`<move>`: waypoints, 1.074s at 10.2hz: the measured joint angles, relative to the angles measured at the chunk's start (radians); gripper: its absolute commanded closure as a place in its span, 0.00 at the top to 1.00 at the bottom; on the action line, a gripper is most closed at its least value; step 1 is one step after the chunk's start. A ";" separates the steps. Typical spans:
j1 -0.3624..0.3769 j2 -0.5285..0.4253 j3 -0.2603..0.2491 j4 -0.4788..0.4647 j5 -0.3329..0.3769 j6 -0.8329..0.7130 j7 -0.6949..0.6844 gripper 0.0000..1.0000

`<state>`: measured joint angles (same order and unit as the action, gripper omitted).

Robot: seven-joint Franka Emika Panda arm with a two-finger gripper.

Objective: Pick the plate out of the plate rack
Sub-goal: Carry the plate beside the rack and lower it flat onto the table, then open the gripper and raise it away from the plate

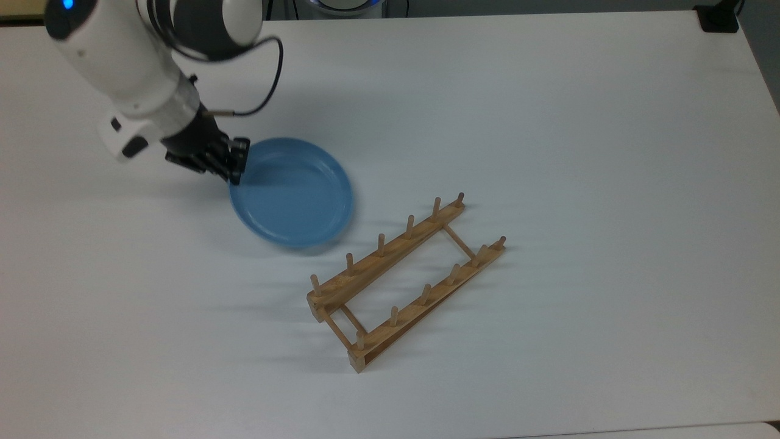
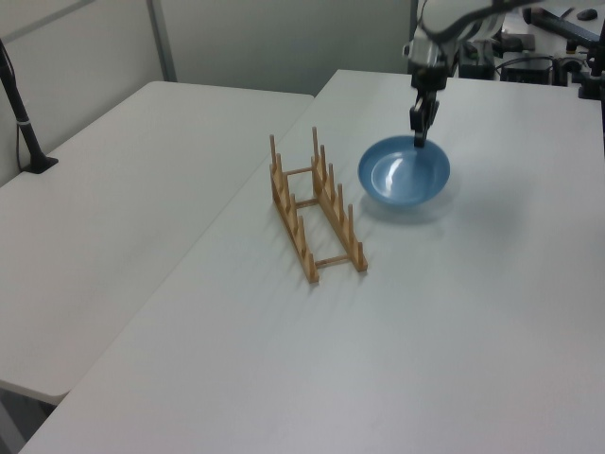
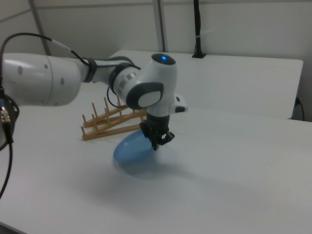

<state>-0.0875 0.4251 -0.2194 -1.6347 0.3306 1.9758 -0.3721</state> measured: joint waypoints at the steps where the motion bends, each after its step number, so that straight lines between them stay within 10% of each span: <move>1: 0.000 0.030 0.000 0.000 0.000 0.034 -0.011 0.00; 2: 0.000 0.049 0.000 0.001 0.000 0.053 -0.015 0.00; 5: -0.001 0.065 -0.002 -0.006 0.000 0.060 -0.026 0.59; 8: -0.018 0.074 -0.017 -0.025 -0.001 0.061 -0.049 0.97; 11: -0.021 0.060 -0.041 -0.016 -0.001 0.076 -0.047 1.00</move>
<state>-0.1087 0.4847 -0.2606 -1.6512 0.3294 2.0516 -0.4191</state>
